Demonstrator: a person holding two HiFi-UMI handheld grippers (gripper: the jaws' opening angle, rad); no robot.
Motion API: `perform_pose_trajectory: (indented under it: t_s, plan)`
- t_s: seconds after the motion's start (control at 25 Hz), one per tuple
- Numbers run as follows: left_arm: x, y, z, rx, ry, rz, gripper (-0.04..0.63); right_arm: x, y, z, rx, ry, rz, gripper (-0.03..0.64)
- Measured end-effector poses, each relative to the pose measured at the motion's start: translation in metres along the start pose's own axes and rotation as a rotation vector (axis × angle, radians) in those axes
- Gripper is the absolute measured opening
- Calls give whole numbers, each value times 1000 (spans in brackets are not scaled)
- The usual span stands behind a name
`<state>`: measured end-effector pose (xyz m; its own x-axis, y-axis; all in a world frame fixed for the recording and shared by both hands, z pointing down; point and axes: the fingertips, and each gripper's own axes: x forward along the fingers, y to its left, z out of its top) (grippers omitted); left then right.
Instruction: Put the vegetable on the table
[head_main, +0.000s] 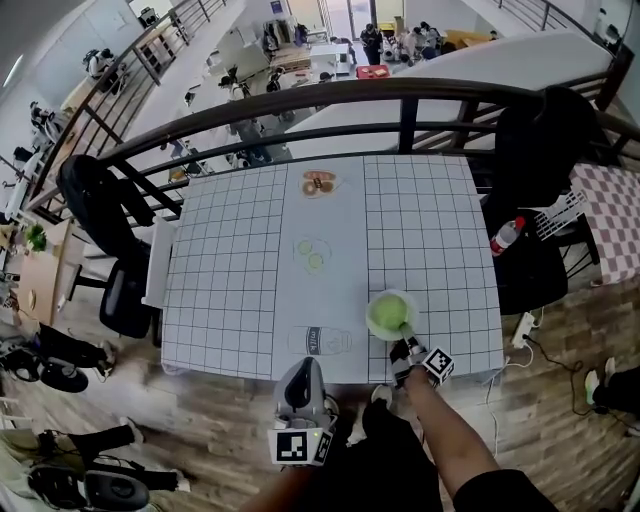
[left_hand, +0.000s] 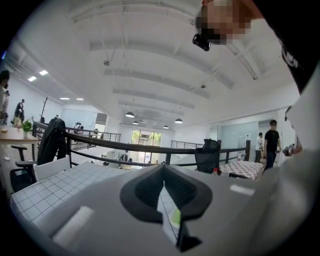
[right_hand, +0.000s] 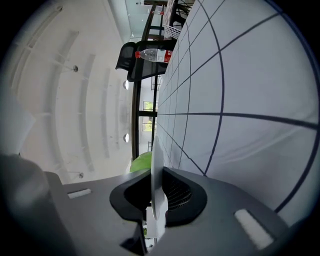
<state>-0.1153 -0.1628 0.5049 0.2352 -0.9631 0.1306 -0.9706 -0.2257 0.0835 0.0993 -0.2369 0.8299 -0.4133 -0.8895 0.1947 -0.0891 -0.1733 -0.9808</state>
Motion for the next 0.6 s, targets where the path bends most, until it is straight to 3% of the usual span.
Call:
perform_pose_trajectory:
  t_s: [0.12,0.6]
  plan:
    - [-1,0,-2,-10,5,3,8,3,-3,1,10,-4,21,34]
    - [-5,-15,0,11,-3,-18,8,1,-14,-2,22,-13,-53,34]
